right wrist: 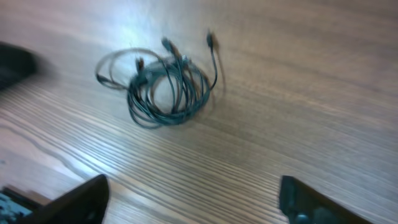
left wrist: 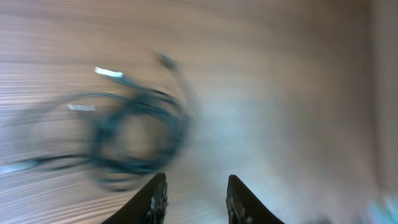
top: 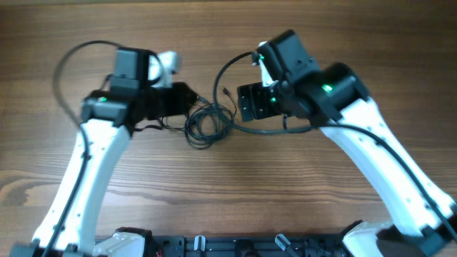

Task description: Untangle cables

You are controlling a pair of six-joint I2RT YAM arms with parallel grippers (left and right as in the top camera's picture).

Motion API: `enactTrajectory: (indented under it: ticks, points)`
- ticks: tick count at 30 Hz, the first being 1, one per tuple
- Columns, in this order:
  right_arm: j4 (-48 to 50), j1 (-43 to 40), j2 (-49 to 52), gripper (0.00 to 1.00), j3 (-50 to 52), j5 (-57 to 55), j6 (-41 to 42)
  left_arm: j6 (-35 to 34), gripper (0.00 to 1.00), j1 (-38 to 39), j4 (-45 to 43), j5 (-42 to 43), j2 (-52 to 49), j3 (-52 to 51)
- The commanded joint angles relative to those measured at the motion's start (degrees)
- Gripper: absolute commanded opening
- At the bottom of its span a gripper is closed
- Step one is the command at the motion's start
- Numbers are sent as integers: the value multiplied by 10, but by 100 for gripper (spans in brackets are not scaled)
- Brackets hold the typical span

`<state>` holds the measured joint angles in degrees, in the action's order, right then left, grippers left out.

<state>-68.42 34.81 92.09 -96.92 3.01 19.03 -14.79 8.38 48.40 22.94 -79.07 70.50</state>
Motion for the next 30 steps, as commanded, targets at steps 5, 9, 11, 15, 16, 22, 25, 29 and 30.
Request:
enactTrajectory:
  ticks: [5,9,11,15,16,22,25,29,30]
  points:
    - [14,4,150,75,-5,92,-123,-67,38,-234,95,-141,151,23]
    - [33,44,233,76,-5,104,-236,-65,41,-284,145,-105,186,23]
    - [40,64,268,76,-1,89,-280,-64,41,-284,158,-103,185,23]
    - [44,101,336,69,-1,71,-311,-56,43,-284,168,-103,183,23]
    - [49,110,342,68,-1,71,-311,-50,43,-284,168,-99,183,23]
    - [139,153,350,62,-1,44,-310,-49,44,-284,171,-84,183,23]
    - [205,156,350,51,-1,-26,-244,-49,44,-284,173,-84,183,23]
    - [240,156,350,59,-1,-92,-139,-37,45,-284,174,-84,183,23]
    - [243,156,350,63,-1,-95,-135,-29,45,-284,173,-84,183,23]
